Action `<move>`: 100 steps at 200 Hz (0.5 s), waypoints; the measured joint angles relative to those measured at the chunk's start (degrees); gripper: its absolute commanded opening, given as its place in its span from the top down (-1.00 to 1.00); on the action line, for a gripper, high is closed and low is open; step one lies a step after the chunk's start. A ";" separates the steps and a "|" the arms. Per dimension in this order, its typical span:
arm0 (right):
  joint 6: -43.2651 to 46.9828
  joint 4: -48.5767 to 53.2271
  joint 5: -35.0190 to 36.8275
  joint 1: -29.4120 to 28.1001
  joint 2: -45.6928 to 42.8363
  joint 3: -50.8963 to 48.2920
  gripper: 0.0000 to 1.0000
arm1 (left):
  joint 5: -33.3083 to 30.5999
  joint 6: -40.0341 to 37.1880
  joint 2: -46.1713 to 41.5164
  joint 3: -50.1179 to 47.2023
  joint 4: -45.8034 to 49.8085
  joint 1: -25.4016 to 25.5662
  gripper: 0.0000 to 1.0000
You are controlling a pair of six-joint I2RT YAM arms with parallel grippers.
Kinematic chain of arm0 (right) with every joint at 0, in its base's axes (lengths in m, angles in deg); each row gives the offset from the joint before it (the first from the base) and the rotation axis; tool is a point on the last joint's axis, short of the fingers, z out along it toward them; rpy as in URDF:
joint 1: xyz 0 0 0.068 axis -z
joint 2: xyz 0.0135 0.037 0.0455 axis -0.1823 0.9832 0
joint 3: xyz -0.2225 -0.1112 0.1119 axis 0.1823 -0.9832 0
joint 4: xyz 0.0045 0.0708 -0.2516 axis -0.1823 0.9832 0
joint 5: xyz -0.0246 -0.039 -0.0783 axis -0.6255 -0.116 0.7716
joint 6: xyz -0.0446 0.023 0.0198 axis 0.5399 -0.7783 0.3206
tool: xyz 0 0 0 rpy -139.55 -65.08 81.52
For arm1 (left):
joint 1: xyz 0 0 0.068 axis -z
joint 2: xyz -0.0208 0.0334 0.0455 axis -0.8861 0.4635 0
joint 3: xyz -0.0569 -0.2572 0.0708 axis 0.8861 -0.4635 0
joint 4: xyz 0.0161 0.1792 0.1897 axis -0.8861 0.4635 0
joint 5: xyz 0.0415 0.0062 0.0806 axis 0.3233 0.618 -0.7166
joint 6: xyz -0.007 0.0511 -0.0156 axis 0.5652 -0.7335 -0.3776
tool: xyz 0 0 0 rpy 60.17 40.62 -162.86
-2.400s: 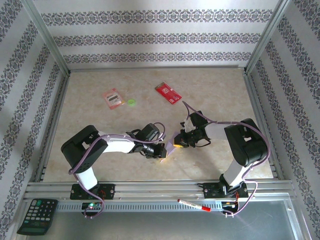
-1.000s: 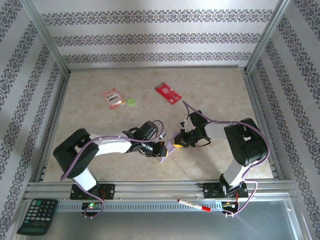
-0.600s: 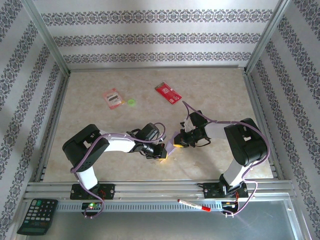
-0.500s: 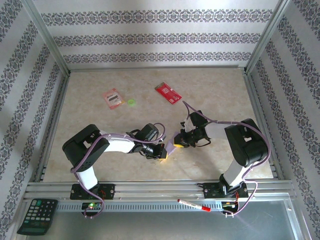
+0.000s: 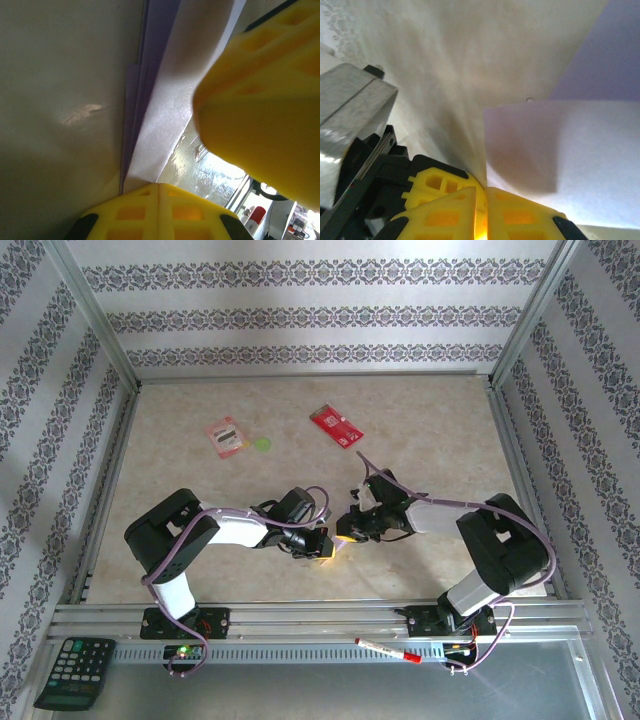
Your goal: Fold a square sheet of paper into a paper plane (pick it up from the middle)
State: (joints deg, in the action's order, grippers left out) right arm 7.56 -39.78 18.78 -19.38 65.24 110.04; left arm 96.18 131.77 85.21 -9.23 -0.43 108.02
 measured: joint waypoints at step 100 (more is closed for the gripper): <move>4.17 0.02 -4.02 9.20 5.01 -0.02 0.84 | -0.24 -0.04 0.00 -0.42 -1.16 0.00 1.00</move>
State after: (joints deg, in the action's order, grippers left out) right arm 11.74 -39.76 14.76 -10.18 70.24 110.01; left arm 95.94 131.73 85.21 -9.65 -1.59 108.02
